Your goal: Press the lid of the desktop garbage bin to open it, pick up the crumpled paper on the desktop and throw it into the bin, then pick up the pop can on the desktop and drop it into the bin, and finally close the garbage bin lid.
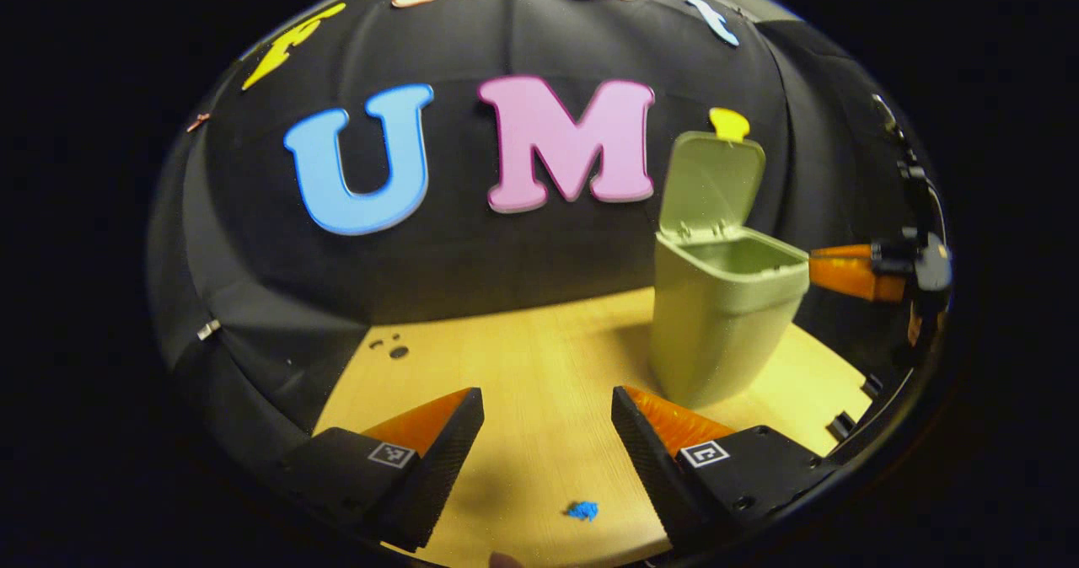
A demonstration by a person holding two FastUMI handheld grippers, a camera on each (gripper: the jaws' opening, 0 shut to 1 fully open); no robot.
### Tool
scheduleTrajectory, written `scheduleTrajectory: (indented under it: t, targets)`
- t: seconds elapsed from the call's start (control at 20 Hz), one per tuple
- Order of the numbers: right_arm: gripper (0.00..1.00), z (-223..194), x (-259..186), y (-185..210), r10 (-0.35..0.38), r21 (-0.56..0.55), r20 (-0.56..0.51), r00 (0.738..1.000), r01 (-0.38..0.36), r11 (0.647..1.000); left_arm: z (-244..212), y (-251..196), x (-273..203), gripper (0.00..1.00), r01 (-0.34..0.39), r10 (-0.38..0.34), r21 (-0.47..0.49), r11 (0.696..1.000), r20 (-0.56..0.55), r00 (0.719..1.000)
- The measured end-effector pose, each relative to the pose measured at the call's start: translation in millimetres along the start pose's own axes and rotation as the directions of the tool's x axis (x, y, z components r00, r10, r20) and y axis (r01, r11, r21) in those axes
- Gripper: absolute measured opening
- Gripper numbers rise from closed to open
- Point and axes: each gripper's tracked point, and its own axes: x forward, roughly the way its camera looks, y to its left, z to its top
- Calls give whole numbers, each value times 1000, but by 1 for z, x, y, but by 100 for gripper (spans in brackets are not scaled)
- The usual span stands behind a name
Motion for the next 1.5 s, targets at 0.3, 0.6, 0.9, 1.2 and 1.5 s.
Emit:
scheduleTrajectory:
  t: [0.3, 0.6, 0.9, 1.2, 1.5]
  targets:
    - [5, -9, -10, 1, -5, 13, -21, 1000, 5, 1000, -93, -20, 15, 93, 63, -65, -15, 998, -180, 982]
    - [5, -16, -23, 4, -8, 14, -37, 999, 8, 1000, -154, -36, 31, 87, 109, -114, -33, 993, -316, 942]
    - [5, -26, -39, 2, -26, 17, -62, 998, 27, 999, -203, -43, 49, 81, 129, -128, -29, 991, -432, 893]
    - [5, -34, -57, -8, -69, 18, -85, 994, 70, 997, -223, -43, 60, 63, 127, -114, -7, 992, -483, 868]
    - [5, -44, -62, -10, -90, 24, -107, 990, 93, 995, -220, -41, 61, 33, 144, -136, -22, 989, -503, 853]
